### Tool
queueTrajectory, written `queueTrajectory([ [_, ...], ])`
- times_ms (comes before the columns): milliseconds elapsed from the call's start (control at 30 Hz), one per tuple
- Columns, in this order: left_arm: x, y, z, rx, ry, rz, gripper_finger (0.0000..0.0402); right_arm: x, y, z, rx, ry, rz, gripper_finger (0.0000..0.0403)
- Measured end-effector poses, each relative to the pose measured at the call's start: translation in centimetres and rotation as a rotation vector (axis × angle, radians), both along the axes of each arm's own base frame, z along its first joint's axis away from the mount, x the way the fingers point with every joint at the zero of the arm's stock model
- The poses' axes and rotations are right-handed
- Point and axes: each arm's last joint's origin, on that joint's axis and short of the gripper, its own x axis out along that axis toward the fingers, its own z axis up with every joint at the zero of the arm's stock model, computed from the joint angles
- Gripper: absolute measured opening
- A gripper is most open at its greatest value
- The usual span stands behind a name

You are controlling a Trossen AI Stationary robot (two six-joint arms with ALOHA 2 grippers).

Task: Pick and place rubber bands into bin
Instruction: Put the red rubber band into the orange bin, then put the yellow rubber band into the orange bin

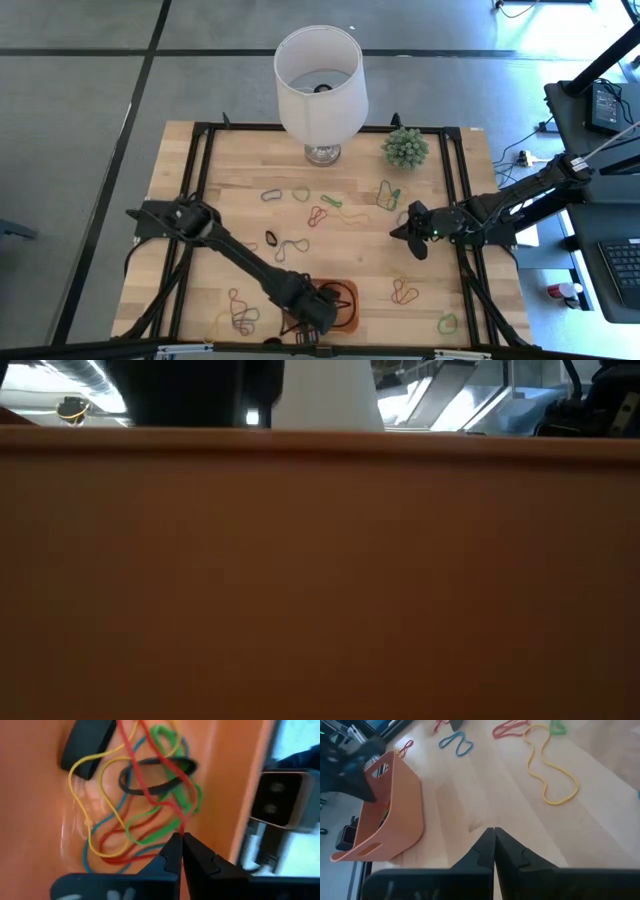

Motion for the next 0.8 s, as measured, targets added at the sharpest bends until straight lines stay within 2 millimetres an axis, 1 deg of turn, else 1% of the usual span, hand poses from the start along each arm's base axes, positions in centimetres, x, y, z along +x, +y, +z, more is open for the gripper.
queueTrajectory([
  [67,0.2,0.1,-0.7,0.004,0.014,0.015,0.0007,0.0,0.0,0.0,0.002,0.001,0.004,0.0008],
  [167,0.4,0.3,-0.7,0.004,0.01,0.022,0.0023,0.0,0.0,0.0,0.003,0.001,0.005,0.0008],
  [500,0.4,0.8,-0.5,-0.007,0.03,0.028,0.0135,0.0,0.0,0.0,-0.002,0.005,0.006,0.0008],
  [633,0.0,1.6,1.3,-0.026,0.043,0.046,0.0153,0.0,0.0,-0.1,-0.003,0.007,0.007,0.0008],
  [700,-0.4,2.2,2.4,0.005,0.03,0.072,0.0151,0.0,0.0,-0.1,-0.003,0.007,0.006,0.0008],
  [800,-0.9,3.0,4.6,0.037,-0.022,0.097,0.0138,0.0,0.0,-0.1,-0.001,0.007,0.004,0.0008],
])
